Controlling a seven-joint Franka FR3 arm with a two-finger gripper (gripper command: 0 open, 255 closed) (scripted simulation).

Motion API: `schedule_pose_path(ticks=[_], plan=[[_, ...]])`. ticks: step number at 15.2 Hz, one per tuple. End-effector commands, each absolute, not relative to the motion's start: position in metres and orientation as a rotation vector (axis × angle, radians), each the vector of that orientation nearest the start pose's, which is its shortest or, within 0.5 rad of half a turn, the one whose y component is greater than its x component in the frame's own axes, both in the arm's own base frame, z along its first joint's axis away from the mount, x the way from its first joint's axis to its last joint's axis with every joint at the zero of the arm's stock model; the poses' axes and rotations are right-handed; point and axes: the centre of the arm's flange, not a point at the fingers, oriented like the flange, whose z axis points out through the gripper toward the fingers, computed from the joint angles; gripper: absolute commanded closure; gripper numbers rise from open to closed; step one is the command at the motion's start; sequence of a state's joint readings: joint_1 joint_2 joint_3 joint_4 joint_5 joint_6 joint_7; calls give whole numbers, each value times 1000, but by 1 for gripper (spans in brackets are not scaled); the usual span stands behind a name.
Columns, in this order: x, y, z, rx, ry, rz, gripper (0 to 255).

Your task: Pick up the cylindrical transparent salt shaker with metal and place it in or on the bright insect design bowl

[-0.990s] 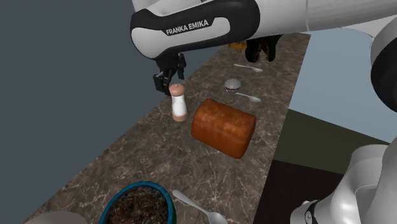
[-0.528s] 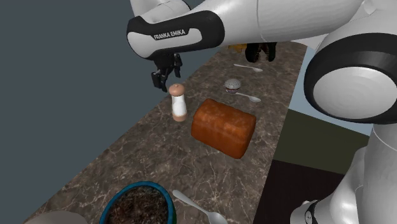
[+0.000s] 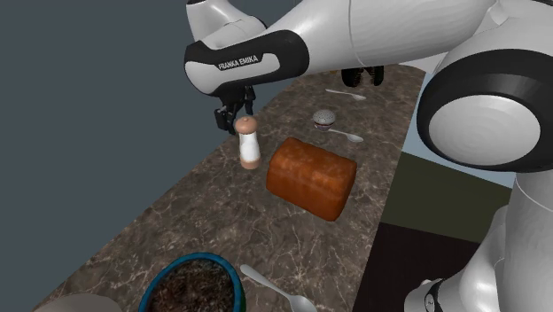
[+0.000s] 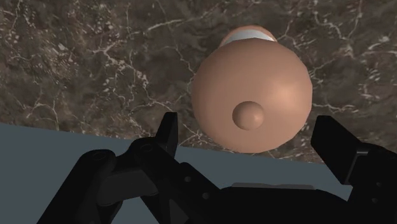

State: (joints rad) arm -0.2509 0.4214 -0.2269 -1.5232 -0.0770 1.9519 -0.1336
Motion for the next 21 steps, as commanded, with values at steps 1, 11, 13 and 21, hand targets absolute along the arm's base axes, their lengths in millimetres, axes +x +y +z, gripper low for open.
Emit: schedule_pose_path(ticks=[1,11,13,21], plan=[[611,-298,424,-3266,487,54,0],[611,-298,424,-3266,487,54,255],[611,-298,424,-3266,487,54,255],[611,-298,461,-3266,487,54,255]])
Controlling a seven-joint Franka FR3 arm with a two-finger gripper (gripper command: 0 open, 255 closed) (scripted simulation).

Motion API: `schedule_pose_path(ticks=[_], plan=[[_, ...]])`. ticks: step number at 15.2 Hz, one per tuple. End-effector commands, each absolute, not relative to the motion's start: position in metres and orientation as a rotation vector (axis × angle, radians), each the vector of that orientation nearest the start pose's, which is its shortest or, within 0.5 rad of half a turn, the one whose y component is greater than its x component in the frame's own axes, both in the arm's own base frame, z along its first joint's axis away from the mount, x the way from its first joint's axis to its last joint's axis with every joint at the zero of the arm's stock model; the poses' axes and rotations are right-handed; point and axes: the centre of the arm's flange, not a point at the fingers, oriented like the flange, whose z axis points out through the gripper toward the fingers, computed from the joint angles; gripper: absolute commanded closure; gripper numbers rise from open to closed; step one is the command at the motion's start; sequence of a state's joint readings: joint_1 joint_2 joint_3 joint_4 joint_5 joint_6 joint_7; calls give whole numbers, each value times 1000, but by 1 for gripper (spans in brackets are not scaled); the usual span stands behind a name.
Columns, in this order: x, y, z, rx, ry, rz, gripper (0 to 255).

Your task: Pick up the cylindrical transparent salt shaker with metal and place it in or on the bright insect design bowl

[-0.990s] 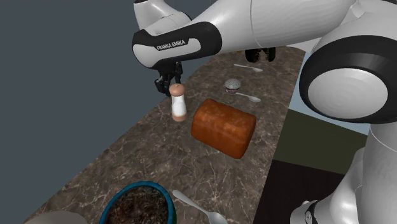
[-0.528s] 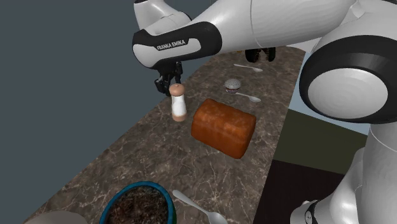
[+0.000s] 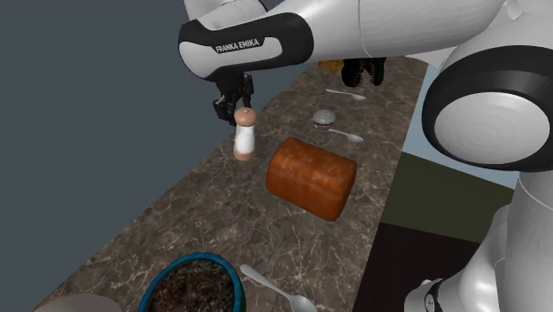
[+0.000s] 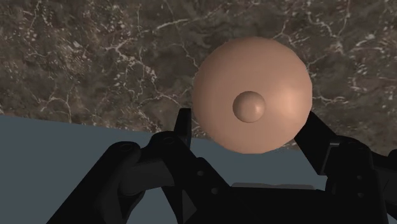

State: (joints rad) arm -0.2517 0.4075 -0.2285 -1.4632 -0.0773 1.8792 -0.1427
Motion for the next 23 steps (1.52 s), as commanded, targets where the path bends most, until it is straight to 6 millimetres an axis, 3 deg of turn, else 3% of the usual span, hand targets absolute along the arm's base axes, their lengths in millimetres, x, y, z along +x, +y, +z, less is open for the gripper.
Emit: schedule_pose_path(ticks=[1,23], plan=[[611,-298,467,-3266,487,54,255],[611,-298,583,-3266,487,54,255]])
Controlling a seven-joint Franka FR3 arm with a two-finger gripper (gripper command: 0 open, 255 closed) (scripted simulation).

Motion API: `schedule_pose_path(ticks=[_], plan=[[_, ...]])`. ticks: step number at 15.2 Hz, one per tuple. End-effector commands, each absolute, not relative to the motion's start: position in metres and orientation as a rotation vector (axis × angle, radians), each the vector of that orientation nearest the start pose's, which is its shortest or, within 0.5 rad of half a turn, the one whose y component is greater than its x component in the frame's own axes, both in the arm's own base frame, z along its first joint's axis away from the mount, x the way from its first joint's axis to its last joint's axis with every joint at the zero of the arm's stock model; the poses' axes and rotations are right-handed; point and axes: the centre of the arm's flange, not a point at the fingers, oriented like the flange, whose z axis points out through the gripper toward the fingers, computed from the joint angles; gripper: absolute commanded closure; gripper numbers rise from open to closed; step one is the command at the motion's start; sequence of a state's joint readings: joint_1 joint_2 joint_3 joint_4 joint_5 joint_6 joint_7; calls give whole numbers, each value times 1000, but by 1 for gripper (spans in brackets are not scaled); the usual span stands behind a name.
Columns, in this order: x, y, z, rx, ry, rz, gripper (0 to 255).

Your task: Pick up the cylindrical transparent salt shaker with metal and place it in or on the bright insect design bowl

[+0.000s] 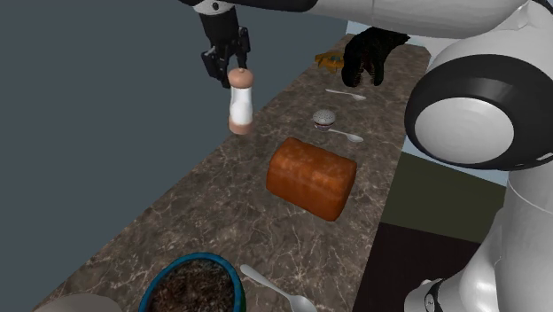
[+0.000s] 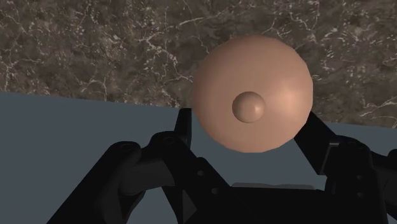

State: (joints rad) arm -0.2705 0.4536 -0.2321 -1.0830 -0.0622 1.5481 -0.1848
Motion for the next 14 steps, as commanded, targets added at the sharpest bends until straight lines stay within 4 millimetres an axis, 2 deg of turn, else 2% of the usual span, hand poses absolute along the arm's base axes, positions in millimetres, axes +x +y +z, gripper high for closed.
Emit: schedule_pose_path(ticks=[1,3,14], plan=[[611,-298,588,-3266,487,54,255],[611,-298,596,-3266,487,54,255],[600,-155,618,-3266,487,54,255]])
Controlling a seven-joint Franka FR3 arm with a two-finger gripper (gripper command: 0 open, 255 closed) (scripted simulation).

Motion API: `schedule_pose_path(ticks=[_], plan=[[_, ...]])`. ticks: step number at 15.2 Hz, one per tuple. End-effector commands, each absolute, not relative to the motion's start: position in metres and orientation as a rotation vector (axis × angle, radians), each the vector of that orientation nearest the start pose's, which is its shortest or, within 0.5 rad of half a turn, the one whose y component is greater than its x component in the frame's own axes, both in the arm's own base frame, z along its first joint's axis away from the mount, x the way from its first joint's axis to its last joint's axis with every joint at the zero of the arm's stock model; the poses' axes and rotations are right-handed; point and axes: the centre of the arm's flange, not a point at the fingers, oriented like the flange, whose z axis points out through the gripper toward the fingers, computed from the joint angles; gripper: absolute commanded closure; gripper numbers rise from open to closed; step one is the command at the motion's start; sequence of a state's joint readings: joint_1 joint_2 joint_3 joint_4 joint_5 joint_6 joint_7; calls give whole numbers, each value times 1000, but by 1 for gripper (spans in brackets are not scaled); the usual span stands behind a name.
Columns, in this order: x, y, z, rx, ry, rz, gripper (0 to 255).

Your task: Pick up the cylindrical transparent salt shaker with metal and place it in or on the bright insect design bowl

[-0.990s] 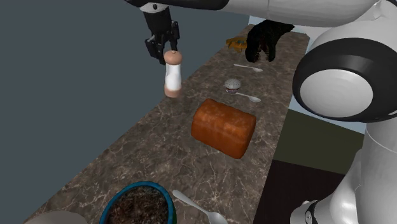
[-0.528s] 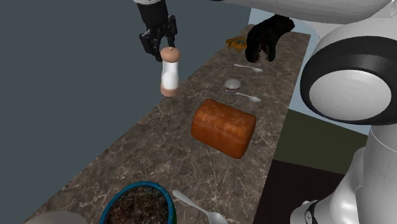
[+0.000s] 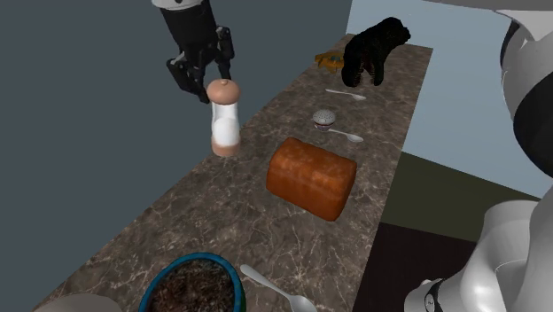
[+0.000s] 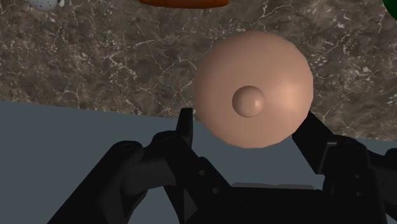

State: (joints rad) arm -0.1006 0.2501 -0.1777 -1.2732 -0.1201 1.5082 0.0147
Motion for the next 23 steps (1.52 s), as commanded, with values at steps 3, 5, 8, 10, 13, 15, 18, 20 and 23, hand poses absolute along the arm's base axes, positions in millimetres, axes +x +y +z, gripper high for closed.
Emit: schedule_pose_path(ticks=[3,5,8,10,13,15,18,20,23], plan=[[597,-116,624,-3266,487,54,255],[595,-90,628,-3266,487,54,255],[592,-51,634,-3266,487,54,255],[589,-25,638,-3266,487,54,255],[586,14,644,-3266,487,54,255],[584,40,648,-3266,487,54,255],[581,79,654,-3266,487,54,255],[579,105,658,-3266,487,54,255],[576,144,664,-3266,487,54,255]])
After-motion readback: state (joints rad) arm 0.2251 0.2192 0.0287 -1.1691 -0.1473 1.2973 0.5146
